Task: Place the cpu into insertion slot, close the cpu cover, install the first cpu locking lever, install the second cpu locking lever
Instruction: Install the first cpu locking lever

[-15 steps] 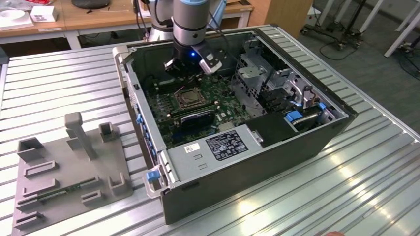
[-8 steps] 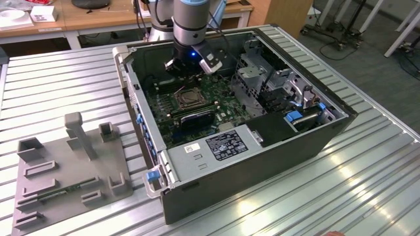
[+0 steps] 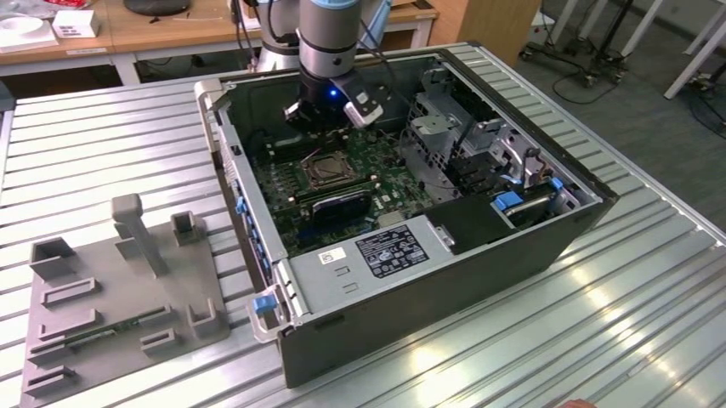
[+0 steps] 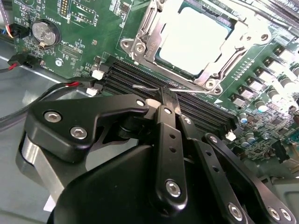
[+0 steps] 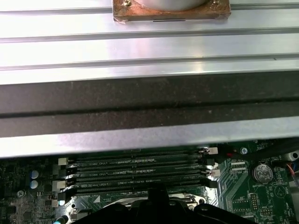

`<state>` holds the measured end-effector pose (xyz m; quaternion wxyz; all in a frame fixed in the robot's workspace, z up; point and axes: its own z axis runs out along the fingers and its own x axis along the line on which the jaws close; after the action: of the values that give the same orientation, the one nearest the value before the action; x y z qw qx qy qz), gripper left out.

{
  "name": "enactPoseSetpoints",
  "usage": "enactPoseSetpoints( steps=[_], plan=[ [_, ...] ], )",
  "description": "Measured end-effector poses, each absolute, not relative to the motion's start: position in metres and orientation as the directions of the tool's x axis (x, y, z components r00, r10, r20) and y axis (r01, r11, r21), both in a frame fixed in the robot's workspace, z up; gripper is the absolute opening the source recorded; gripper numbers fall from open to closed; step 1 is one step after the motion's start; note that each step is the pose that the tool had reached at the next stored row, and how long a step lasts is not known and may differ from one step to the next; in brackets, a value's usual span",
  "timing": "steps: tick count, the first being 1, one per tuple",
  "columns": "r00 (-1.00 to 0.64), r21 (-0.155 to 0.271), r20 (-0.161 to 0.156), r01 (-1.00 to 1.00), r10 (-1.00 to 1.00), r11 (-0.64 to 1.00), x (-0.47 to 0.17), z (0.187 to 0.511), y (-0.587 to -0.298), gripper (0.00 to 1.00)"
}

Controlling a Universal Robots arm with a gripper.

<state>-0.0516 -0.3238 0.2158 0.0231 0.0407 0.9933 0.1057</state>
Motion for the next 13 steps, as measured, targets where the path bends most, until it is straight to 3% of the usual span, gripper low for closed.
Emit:
enactPoseSetpoints(
  steps=[13],
  plan=[
    [-0.996,0.212,-0.037,0.076,0.086,0.974,-0.0489,0.2066,-0.3239,0.11]
  ],
)
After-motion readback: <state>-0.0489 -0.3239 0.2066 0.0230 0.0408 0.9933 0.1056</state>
